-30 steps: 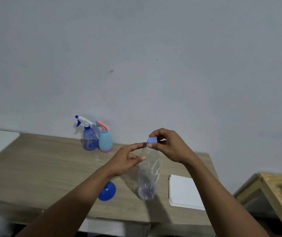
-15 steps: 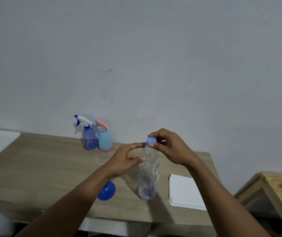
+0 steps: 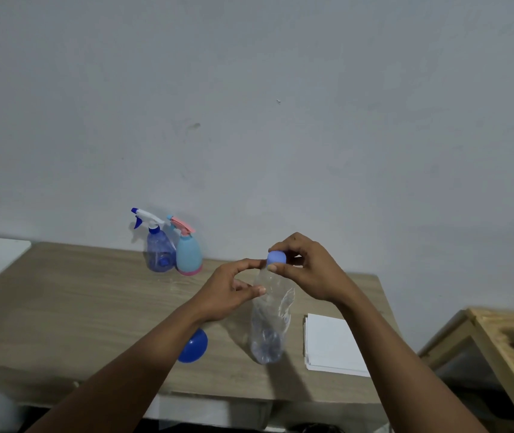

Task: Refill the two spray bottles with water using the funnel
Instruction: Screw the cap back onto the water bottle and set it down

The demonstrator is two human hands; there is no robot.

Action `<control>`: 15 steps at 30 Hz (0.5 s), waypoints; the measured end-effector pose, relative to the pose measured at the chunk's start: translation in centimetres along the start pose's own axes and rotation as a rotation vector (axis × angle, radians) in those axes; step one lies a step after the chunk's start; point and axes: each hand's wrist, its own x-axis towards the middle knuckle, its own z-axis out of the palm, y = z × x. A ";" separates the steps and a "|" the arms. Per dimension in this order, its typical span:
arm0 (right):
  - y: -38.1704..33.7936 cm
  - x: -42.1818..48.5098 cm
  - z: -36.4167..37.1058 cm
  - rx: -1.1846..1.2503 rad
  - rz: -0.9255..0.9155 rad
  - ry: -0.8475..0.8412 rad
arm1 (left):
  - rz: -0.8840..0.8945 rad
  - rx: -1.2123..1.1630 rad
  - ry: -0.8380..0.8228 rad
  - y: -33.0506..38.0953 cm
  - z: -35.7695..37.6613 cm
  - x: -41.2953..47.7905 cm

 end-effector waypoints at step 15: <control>0.1 -0.4 0.6 0.030 -0.008 0.130 | -0.012 -0.029 0.016 -0.2 0.3 0.0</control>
